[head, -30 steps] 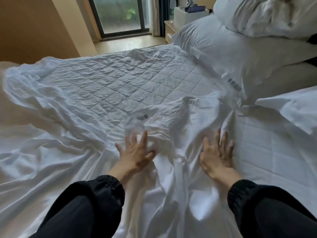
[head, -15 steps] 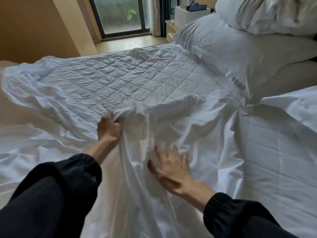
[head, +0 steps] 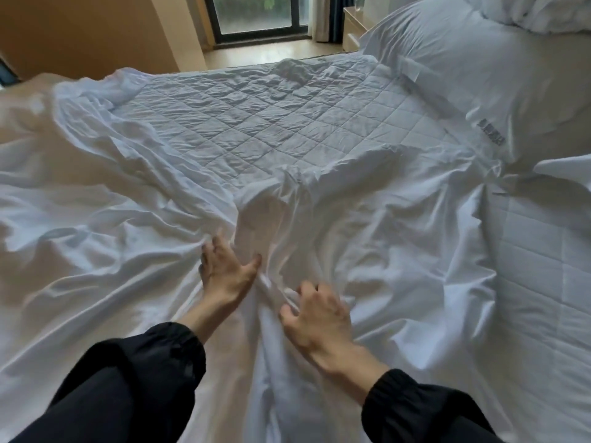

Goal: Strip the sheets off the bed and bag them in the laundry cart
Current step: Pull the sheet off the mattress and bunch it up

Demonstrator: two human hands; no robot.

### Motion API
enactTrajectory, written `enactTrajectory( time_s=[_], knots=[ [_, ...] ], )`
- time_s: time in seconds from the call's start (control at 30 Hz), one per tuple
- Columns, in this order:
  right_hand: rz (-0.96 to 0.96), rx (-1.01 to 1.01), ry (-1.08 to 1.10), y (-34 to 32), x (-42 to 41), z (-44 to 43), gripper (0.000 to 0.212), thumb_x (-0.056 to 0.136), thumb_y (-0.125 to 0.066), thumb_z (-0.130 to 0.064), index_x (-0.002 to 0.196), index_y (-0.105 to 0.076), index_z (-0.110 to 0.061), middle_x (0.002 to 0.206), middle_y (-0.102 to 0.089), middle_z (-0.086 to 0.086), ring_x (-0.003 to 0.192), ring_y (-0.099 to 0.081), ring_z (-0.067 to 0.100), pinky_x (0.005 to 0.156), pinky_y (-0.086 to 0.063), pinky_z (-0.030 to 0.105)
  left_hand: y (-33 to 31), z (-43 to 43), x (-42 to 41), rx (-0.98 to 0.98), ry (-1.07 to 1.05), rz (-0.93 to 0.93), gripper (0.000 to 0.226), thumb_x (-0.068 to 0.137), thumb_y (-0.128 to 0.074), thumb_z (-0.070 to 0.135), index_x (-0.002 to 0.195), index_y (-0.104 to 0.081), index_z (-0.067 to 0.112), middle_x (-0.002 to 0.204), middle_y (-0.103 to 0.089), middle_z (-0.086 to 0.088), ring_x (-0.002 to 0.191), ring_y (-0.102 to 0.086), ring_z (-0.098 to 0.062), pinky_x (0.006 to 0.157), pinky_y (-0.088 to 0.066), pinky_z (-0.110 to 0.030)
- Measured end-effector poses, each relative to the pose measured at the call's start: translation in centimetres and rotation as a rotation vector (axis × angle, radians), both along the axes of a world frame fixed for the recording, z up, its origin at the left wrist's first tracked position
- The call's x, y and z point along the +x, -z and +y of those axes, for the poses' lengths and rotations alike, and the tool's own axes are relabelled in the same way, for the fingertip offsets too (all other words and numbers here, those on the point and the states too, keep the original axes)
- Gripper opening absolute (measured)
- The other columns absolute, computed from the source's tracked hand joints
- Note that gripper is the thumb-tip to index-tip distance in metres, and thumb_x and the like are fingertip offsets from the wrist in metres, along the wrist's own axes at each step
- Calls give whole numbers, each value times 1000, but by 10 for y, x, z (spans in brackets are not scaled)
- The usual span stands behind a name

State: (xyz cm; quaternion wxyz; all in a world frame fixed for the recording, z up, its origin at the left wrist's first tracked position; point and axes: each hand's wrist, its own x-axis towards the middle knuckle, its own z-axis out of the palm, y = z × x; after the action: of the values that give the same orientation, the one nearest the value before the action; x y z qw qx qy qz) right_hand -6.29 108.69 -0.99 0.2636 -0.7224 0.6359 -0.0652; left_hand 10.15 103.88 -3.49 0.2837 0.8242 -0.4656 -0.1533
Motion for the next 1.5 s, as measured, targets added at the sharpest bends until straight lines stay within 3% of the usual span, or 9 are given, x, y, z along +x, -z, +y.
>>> enactTrajectory(
  time_s=[0.23, 0.47, 0.67, 0.73, 0.83, 0.97, 1.23, 1.37, 1.5],
  knots=[
    [49, 193, 36, -18, -24, 44, 40, 84, -54, -37, 115, -50, -12, 115, -60, 13, 108, -57, 32, 79, -41, 34, 10, 103, -13, -8, 12, 113, 68, 80, -71, 32, 135, -38, 11, 130, -41, -11, 118, -45, -25, 104, -37, -36],
    [196, 258, 181, -26, -49, 113, 60, 81, -53, -35, 134, -30, -19, 131, -32, 17, 124, -30, 38, 100, -28, 56, 5, 206, -32, 66, 249, 175, 52, 83, -69, 28, 128, -48, 13, 113, -48, -4, 75, -55, -11, 73, -46, -27],
    [-285, 482, 579, -21, -75, 188, 79, 84, -60, -26, 144, -12, -6, 117, -55, 20, 93, -61, 35, 69, -53, 36, -7, 279, -54, 166, 331, 143, 42, 79, -69, 42, 110, -50, 20, 105, -52, 0, 79, -57, -17, 79, -50, -36],
    [-537, 636, 707, -20, -76, 212, 55, 85, -62, -19, 132, -39, -1, 89, -61, 17, 62, -61, 25, 46, -49, 27, -12, 298, -60, 186, 377, 134, 33, 77, -68, 49, 92, -53, 24, 98, -57, 1, 79, -57, -17, 77, -49, -35],
    [-588, 700, 540, -26, -67, 249, 14, 83, -59, -8, 95, -64, -2, 72, -56, 14, 53, -53, 21, 47, -41, 24, -17, 318, -69, 287, 469, 157, 47, 67, -61, 70, 84, -56, 26, 85, -58, 6, 77, -55, -13, 71, -47, -31],
    [-605, 601, 385, -33, -48, 265, 12, 87, -54, -6, 86, -65, -1, 70, -61, 15, 56, -58, 21, 51, -49, 33, -23, 336, -65, 449, 531, 286, 71, 57, -65, 70, 107, -52, 21, 93, -58, 7, 82, -58, -9, 77, -52, -32],
    [-891, 600, 124, -56, -9, 272, 14, 98, -49, -8, 101, -62, -13, 80, -63, -3, 58, -60, -7, 50, -43, 6, -34, 352, -33, 407, 358, 433, 25, 78, -53, 31, 68, -62, 10, 67, -61, 1, 65, -55, -14, 63, -46, -32],
    [-361, 486, -181, -27, -4, 293, 46, 96, -54, -27, 137, -46, -7, 130, -57, 11, 119, -53, 21, 96, -39, 24, -35, 359, -23, 471, 105, 488, 41, 90, -45, 16, 53, -58, 8, 49, -55, -4, 47, -50, -19, 46, -36, -22],
    [-82, 347, -284, -22, -15, 314, 46, 91, -38, -61, 99, -56, -20, 112, -64, 12, 102, -58, 30, 83, -45, 36, -32, 359, -30, 457, -36, 594, 30, 93, -41, 15, 78, -59, -3, 70, -61, -21, 54, -61, -28, 43, -46, -26]
  ],
)
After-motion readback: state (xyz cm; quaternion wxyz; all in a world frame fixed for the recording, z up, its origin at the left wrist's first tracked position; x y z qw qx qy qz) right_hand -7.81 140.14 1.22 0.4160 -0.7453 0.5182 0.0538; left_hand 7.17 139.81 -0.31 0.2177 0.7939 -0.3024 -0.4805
